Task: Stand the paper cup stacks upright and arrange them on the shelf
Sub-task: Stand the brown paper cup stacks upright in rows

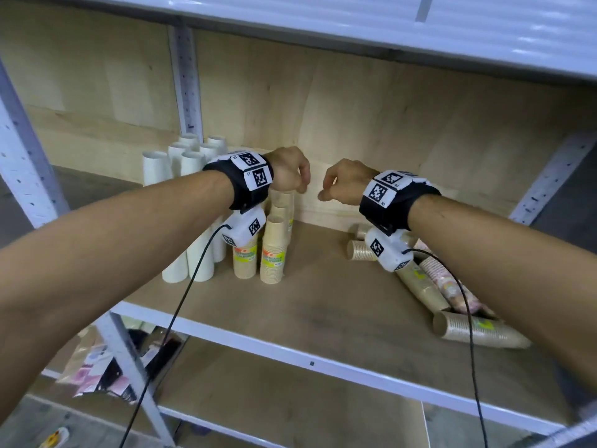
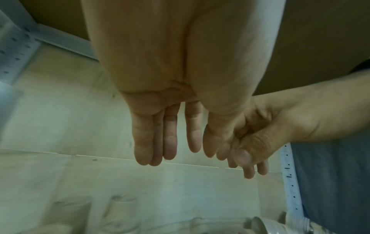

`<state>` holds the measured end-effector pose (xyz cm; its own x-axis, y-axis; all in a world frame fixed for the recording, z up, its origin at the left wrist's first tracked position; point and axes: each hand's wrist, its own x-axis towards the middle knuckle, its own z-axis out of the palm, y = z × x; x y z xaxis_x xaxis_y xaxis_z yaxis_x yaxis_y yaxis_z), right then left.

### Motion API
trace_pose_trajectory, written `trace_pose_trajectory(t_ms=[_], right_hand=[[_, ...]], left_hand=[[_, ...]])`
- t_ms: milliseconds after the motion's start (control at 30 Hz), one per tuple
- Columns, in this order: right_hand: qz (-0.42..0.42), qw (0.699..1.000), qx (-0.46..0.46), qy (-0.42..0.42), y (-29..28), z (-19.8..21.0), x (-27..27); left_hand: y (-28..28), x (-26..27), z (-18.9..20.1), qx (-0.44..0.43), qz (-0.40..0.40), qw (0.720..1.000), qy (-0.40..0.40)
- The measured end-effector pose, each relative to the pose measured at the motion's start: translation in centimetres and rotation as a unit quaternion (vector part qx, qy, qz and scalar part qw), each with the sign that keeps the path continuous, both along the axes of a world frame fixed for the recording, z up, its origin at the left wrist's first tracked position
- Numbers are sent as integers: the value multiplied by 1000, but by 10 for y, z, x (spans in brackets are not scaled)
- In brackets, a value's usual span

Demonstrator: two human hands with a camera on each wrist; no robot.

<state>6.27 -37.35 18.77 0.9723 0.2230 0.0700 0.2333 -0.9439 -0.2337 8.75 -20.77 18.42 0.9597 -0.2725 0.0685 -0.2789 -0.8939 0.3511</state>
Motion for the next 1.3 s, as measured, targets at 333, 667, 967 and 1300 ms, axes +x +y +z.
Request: trace_pose_trajectory(t_ms=[333,667,967,1300], right_hand=[[-111,992,-57,34,-110,-8,-22],[-254,959,-48,120,-238,-65,-82],[-247,950,-57,183,-293,-128,-111],[-244,958,-45,146,-313,-161,-120]], left_hand=[[-113,7,-26,-6,-132,991,18],[-218,-17,-75,15,-273,960,63],[-264,-14,-132,39,-297,949,93],[-282,-17,-163,72,-335,938,50]])
